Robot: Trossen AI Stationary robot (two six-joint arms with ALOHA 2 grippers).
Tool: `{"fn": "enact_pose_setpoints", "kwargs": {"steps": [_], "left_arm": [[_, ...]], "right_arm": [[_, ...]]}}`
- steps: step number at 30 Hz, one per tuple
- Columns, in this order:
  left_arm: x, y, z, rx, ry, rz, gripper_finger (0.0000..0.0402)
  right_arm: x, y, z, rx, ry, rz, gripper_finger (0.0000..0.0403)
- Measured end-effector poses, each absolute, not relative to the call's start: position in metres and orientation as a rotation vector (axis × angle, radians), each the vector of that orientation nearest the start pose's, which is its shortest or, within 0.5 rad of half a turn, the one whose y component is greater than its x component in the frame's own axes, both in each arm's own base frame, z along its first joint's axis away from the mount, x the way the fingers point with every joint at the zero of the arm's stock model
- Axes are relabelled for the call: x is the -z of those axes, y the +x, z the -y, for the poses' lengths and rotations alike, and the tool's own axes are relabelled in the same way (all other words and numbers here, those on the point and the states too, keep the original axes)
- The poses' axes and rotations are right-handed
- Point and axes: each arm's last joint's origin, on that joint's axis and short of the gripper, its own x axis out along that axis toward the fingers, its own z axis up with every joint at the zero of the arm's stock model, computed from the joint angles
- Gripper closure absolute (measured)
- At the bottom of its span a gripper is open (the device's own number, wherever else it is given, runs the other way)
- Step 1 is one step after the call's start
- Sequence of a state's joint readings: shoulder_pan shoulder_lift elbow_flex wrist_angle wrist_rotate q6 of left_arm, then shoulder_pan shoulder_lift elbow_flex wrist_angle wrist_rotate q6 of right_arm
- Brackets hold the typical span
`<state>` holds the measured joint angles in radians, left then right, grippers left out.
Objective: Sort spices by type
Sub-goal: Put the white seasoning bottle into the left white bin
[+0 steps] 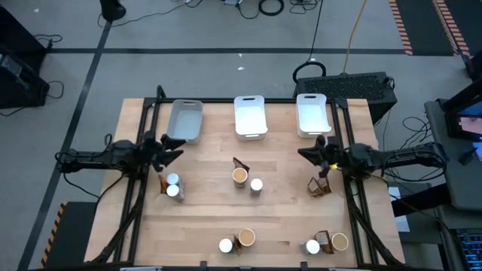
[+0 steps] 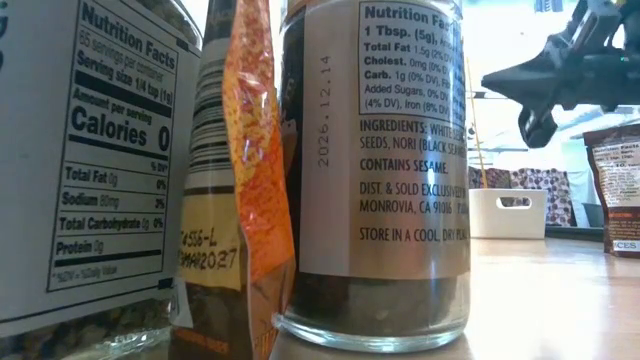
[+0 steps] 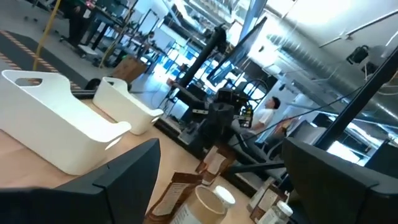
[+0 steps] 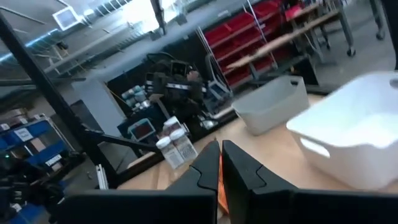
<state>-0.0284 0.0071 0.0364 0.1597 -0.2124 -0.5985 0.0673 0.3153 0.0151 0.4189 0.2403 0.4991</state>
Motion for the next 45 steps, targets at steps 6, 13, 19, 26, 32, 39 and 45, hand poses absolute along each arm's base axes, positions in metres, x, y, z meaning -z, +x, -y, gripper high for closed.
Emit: {"fn": "enact_pose_setpoints", "kwargs": {"steps": [6, 13, 19, 26, 32, 39, 45], "left_arm": [[-0.198, 0.092, -0.004, -0.087, -0.711, 0.314, 0.0064], [-0.2, 0.091, -0.004, -0.069, -0.781, 0.338, 0.0064], [-0.199, 0.092, -0.003, -0.071, -0.78, 0.324, 0.0064], [-0.196, 0.093, -0.001, 0.011, -0.789, 0.255, 0.0064], [-0.211, 0.089, 0.002, 0.103, -0.797, 0.177, 0.0066], [-0.271, 0.075, 0.001, -0.027, -0.604, -0.078, 0.0085], [-0.319, 0.081, 0.0, -0.178, -0.574, -0.362, 0.0089]], "right_arm": [[-0.205, 0.119, -0.001, 0.134, 0.416, 0.191, 0.0403], [-0.251, 0.141, -0.002, 0.197, 0.305, 0.081, 0.0403], [-0.288, 0.182, -0.004, 0.222, 0.217, 0.026, 0.0403], [-0.314, 0.235, -0.009, 0.213, 0.189, -0.018, 0.0403], [-0.33, 0.275, -0.018, 0.191, 0.15, -0.039, 0.0403], [-0.347, 0.308, -0.023, 0.183, 0.002, -0.14, 0.0403], [-0.359, 0.319, -0.023, 0.184, -0.021, -0.159, 0.0403]]}}
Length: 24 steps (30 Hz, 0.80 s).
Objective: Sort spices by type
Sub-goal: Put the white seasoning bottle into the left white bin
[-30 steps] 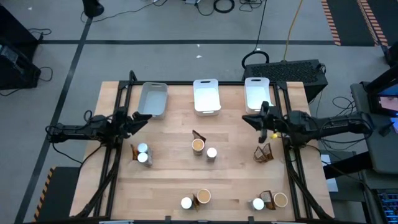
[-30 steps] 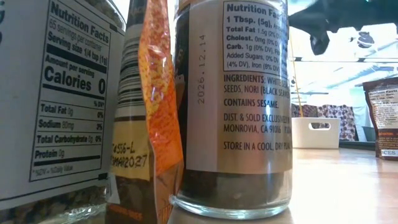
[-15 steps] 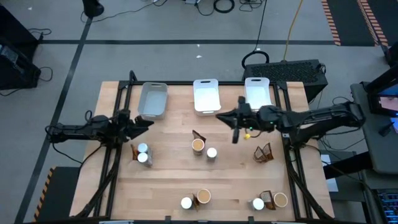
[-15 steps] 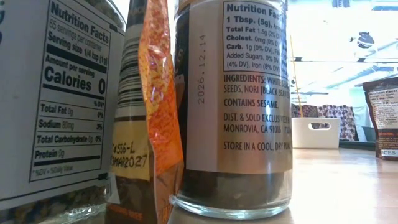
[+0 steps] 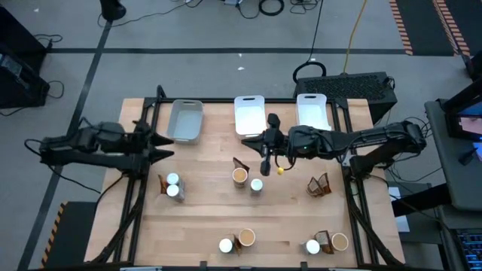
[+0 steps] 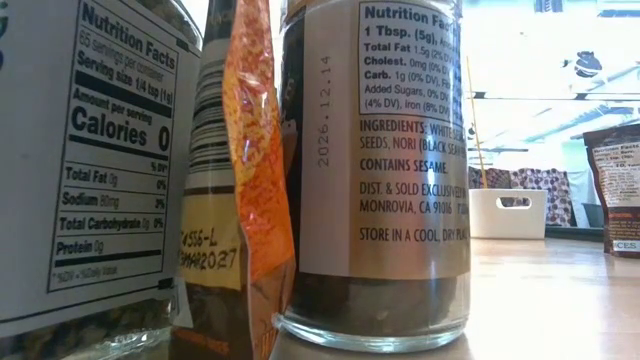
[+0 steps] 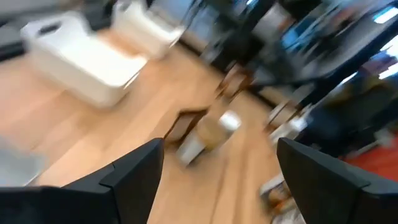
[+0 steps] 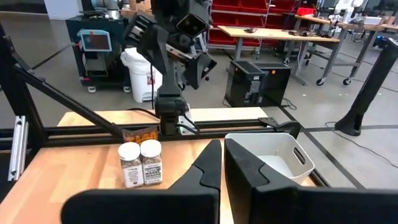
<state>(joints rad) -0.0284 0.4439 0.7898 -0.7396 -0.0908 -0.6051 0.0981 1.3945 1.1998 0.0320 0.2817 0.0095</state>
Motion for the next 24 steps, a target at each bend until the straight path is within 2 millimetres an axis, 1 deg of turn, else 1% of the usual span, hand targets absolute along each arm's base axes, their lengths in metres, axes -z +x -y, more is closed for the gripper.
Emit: {"fn": "enact_pose_setpoints", "kwargs": {"steps": [3, 5, 8, 11, 16, 19, 24], "left_arm": [[-0.34, 0.095, 0.0, -0.242, -0.591, -0.531, 0.0089], [-0.352, 0.107, 0.0, -0.276, -0.581, -0.633, 0.0089], [-0.357, 0.124, 0.001, -0.346, -0.542, -0.815, 0.0089], [-0.35, 0.139, 0.001, -0.432, -0.548, -0.988, 0.0089], [-0.33, 0.155, 0.003, -0.591, -0.688, -1.189, 0.0089], [-0.323, 0.165, 0.004, -0.646, -0.783, -1.232, 0.0089], [-0.316, 0.172, 0.006, -0.743, -0.894, -1.283, 0.0089]], "right_arm": [[-0.365, 0.32, -0.024, 0.181, -0.037, -0.169, 0.0403], [-0.365, 0.32, -0.026, 0.17, -0.05, -0.188, 0.0403], [-0.361, 0.322, -0.028, 0.119, -0.049, -0.212, 0.0403], [-0.356, 0.325, -0.029, 0.073, -0.047, -0.238, 0.0403], [-0.35, 0.324, -0.031, 0.038, -0.052, -0.301, 0.0403], [-0.346, 0.322, -0.031, 0.034, -0.07, -0.347, 0.0403], [-0.342, 0.321, -0.032, -0.023, -0.1, -0.384, 0.0403]]}}
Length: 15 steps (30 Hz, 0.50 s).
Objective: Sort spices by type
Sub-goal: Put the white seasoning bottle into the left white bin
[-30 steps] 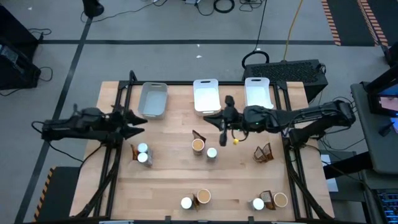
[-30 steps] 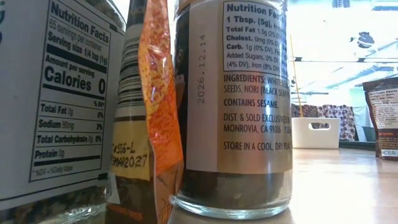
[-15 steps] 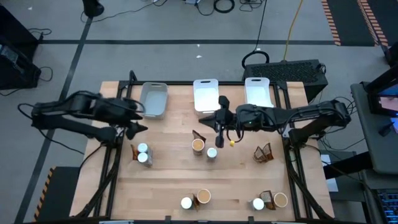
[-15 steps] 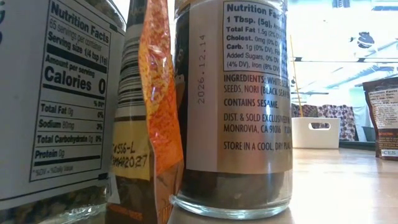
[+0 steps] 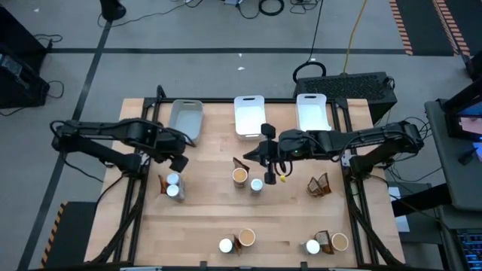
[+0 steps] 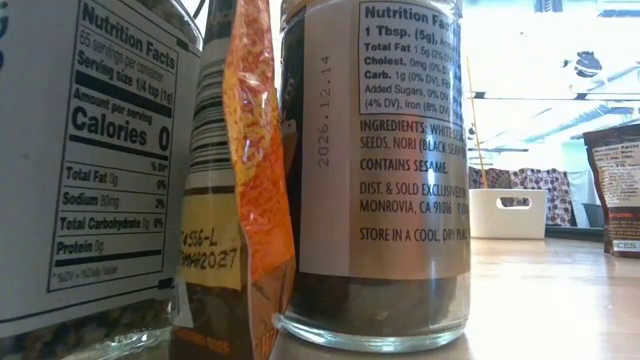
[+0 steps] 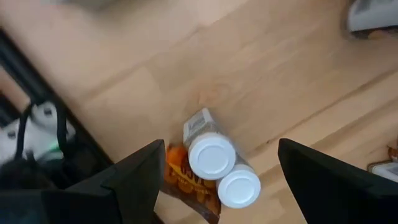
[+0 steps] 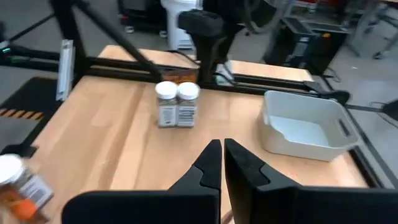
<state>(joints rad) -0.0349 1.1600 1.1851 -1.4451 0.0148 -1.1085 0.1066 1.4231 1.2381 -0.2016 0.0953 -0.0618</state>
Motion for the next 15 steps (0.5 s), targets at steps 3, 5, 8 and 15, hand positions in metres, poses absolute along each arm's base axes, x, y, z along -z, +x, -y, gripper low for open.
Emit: {"fn": "enact_pose_setpoints", "kwargs": {"steps": [3, 5, 8, 15], "left_arm": [[-0.314, 0.174, 0.008, -0.749, -0.886, -1.303, 0.0089], [-0.313, 0.176, 0.01, -0.748, -0.868, -1.312, 0.0089], [-0.31, 0.178, 0.015, -0.733, -0.816, -1.327, 0.0089], [-0.295, 0.175, 0.027, -0.714, -0.726, -1.368, 0.0089]], "right_arm": [[-0.342, 0.321, -0.033, -0.041, -0.072, -0.384, 0.0403], [-0.342, 0.321, -0.035, -0.039, -0.034, -0.385, 0.0403], [-0.342, 0.32, -0.038, -0.038, 0.007, -0.384, 0.0403], [-0.342, 0.32, -0.046, 0.0, 0.057, -0.378, 0.0403]]}}
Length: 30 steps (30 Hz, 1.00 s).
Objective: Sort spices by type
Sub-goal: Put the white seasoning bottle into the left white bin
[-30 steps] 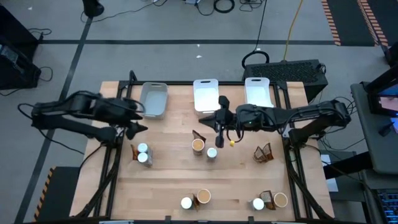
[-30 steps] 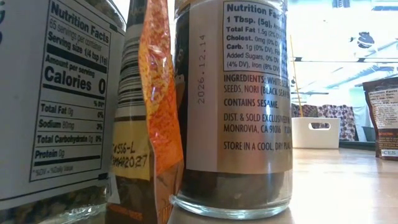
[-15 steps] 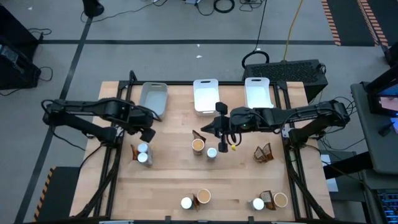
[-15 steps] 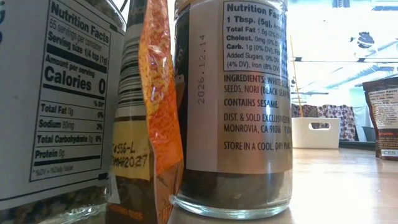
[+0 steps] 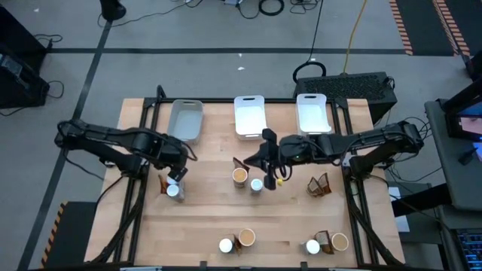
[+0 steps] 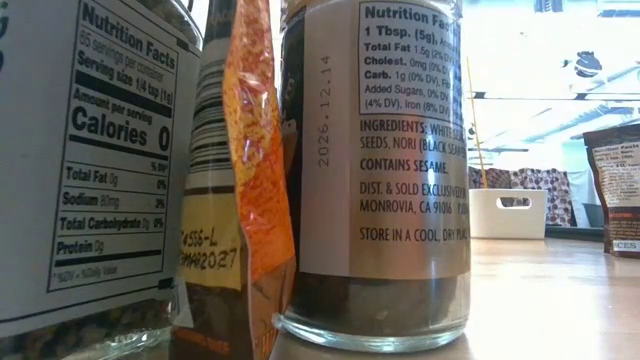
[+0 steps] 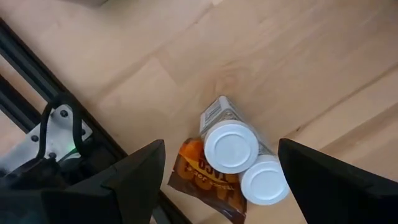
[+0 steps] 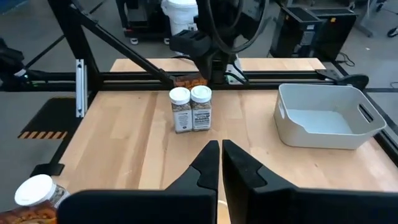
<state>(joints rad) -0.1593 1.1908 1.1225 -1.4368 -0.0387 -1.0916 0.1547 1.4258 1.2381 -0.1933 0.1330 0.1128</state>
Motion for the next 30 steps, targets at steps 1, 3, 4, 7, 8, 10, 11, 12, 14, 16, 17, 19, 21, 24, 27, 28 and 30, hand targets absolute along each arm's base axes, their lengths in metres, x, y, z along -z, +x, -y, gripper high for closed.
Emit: {"fn": "enact_pose_setpoints", "kwargs": {"steps": [1, 3, 4, 7, 8, 10, 11, 12, 14, 16, 17, 19, 21, 24, 27, 28, 30], "left_arm": [[-0.293, 0.175, 0.029, -0.705, -0.72, -1.369, 0.0089], [-0.286, 0.177, 0.032, -0.684, -0.716, -1.359, 0.0089], [-0.283, 0.179, 0.033, -0.676, -0.716, -1.355, 0.0089], [-0.273, 0.178, 0.035, -0.692, -0.731, -1.359, 0.0089], [-0.269, 0.177, 0.035, -0.708, -0.738, -1.365, 0.0089], [-0.265, 0.176, 0.036, -0.737, -0.748, -1.375, 0.0089], [-0.265, 0.175, 0.037, -0.742, -0.749, -1.375, 0.0089], [-0.265, 0.176, 0.038, -0.745, -0.756, -1.366, 0.0089], [-0.265, 0.177, 0.039, -0.748, -0.756, -1.345, 0.0089], [-0.265, 0.177, 0.039, -0.748, -0.755, -1.334, 0.0089], [-0.265, 0.177, 0.04, -0.751, -0.757, -1.332, 0.0089], [-0.265, 0.177, 0.04, -0.761, -0.758, -1.326, 0.0089], [-0.265, 0.177, 0.04, -0.767, -0.758, -1.323, 0.0089], [-0.265, 0.177, 0.04, -0.771, -0.748, -1.314, 0.0089], [-0.262, 0.179, 0.041, -0.761, -0.754, -1.302, 0.0089], [-0.259, 0.179, 0.041, -0.762, -0.753, -1.306, 0.0089], [-0.25, 0.178, 0.041, -0.763, -0.755, -1.324, 0.0089]], "right_arm": [[-0.342, 0.32, -0.047, -0.003, 0.063, -0.375, 0.0403], [-0.342, 0.32, -0.049, -0.002, 0.083, -0.375, 0.0403], [-0.342, 0.32, -0.05, 0.002, 0.094, -0.375, 0.0403], [-0.342, 0.319, -0.053, 0.033, 0.105, -0.371, 0.0403], [-0.342, 0.319, -0.054, 0.044, 0.101, -0.37, 0.0403], [-0.342, 0.318, -0.056, 0.066, 0.099, -0.366, 0.0403], [-0.342, 0.318, -0.057, 0.073, 0.104, -0.365, 0.0403], [-0.342, 0.318, -0.057, 0.074, 0.11, -0.365, 0.0403], [-0.342, 0.318, -0.057, 0.075, 0.114, -0.365, 0.0403], [-0.342, 0.318, -0.057, 0.075, 0.115, -0.364, 0.0403], [-0.343, 0.318, -0.057, 0.076, 0.12, -0.363, 0.0403], [-0.343, 0.318, -0.057, 0.078, 0.131, -0.357, 0.0403], [-0.343, 0.318, -0.057, 0.078, 0.134, -0.352, 0.0403], [-0.344, 0.318, -0.057, 0.078, 0.138, -0.35, 0.0403], [-0.344, 0.318, -0.057, 0.078, 0.14, -0.35, 0.0403], [-0.344, 0.318, -0.058, 0.077, 0.139, -0.349, 0.0403], [-0.344, 0.318, -0.059, 0.073, 0.138, -0.35, 0.0403]]}}
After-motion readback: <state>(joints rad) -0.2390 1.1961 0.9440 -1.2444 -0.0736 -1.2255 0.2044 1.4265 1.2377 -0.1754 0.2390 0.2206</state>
